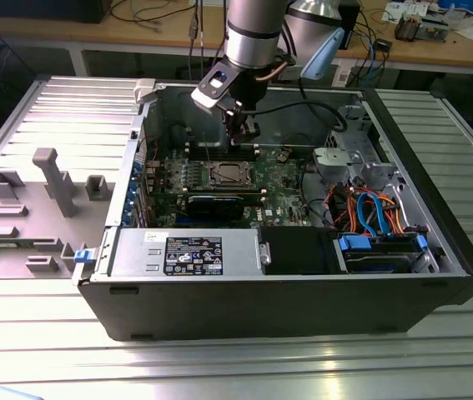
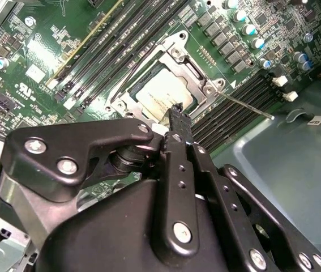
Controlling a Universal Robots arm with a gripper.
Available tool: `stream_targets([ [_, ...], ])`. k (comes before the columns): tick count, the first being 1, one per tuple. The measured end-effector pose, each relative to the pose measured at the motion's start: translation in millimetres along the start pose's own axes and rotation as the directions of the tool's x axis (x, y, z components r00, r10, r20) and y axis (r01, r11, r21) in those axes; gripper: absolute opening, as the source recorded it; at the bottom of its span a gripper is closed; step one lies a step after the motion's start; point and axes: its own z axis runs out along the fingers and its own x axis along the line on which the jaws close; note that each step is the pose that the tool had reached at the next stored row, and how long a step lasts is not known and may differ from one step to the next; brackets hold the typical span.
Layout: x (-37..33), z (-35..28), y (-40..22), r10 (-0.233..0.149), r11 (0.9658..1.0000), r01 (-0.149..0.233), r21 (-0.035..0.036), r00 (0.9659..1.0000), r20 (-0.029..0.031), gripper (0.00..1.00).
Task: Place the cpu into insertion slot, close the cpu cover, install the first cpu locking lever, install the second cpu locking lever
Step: 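Install the first cpu locking lever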
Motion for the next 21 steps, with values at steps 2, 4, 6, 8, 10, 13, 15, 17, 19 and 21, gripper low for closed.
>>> stream_targets([
  [2, 0.0, 0.0, 0.0, -0.003, 1.0, 0.003, 0.0001, 1.0, 0.0003, 0.11],
  [4, 0.0, 0.0, 0.0, -0.007, 1.0, 0.007, 0.0001, 1.0, 0.0006, 0.11],
  [6, 0.0, 0.0, 0.0, -0.011, 0.9999, 0.011, 0.0002, 0.9999, 0.0008, 0.11],
  [8, 0.0, 0.0, 0.0, -0.015, 0.9999, 0.015, 0.0003, 0.9999, 0.0011, 0.11],
  [10, 0.0, 0.0, 0.0, -0.019, 0.9998, 0.019, 0.0003, 0.9998, 0.0014, 0.11],
  [13, 0.0, 0.0, 0.0, -0.024, 0.9997, 0.024, 0.0004, 0.9997, 0.0017, 0.11],
  [15, 0.0, 0.0, 0.0, -0.028, 0.9996, 0.028, 0.0005, 0.9996, 0.0021, 0.11],
  [17, 0.0, 0.0, 0.0, -0.032, 0.9995, 0.032, 0.0006, 0.9995, 0.0024, 0.11],
  [19, 0.0, 0.0, 0.0, -0.037, 0.9993, 0.037, 0.0007, 0.9993, 0.0027, 0.11],
  [21, 0.0, 0.0, 0.0, -0.04, 0.9992, 0.04, 0.0007, 0.9992, 0.003, 0.11],
])
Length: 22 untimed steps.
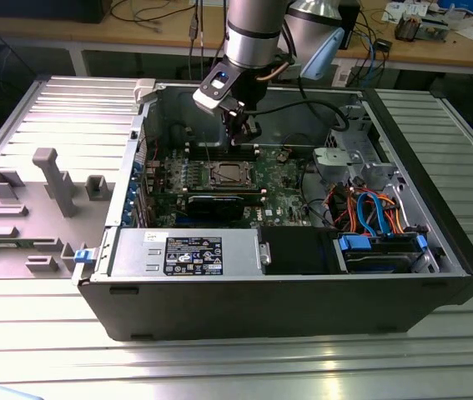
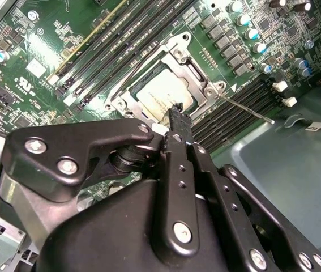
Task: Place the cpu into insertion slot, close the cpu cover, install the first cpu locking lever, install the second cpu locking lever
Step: 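Install the first cpu locking lever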
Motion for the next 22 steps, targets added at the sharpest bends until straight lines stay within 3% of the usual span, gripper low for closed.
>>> stream_targets([
  [22, 0.0, 0.0, 0.0, -0.04, 0.9992, 0.04, 0.0007, 0.9992, 0.0029, 0.11],
])
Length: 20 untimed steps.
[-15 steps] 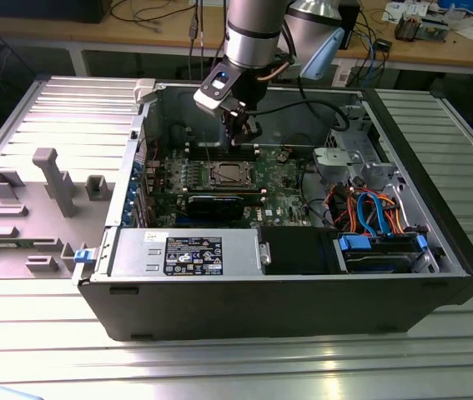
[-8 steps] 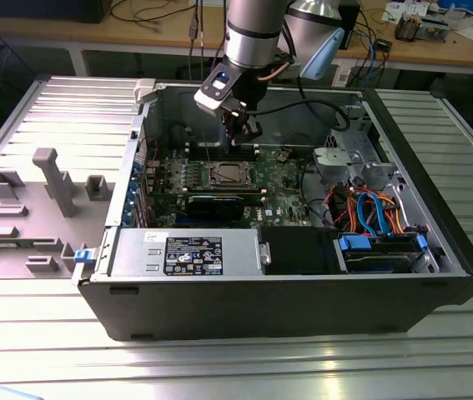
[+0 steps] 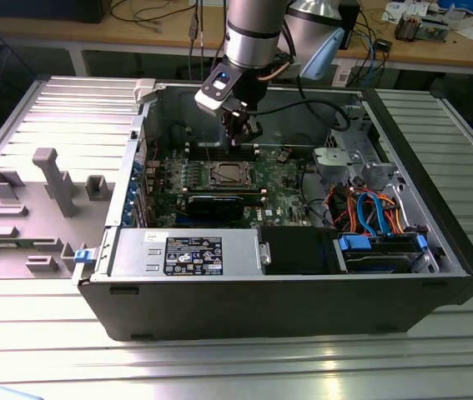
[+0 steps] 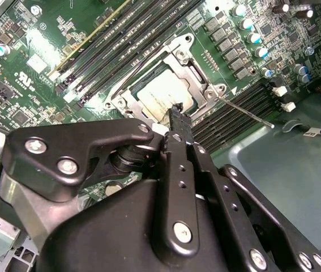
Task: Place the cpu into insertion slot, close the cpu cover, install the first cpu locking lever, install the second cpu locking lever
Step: 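Install the first cpu locking lever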
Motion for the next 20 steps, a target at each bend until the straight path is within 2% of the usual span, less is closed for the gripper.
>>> stream_targets([
  [20, 0.0, 0.0, 0.0, -0.019, 0.9998, 0.019, 0.0003, 0.9998, 0.0014, 0.11],
])
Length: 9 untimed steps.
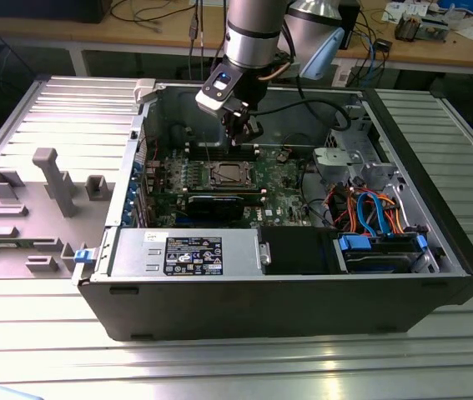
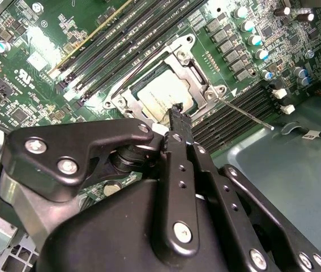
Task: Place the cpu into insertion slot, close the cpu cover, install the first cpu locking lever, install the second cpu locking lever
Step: 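Install the first cpu locking lever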
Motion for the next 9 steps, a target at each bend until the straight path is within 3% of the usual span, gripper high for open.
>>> stream_targets([
  [9, 0.0, 0.0, 0.0, -0.005, 1.0, 0.005, 0.0001, 1.0, 0.0004, 0.11],
])
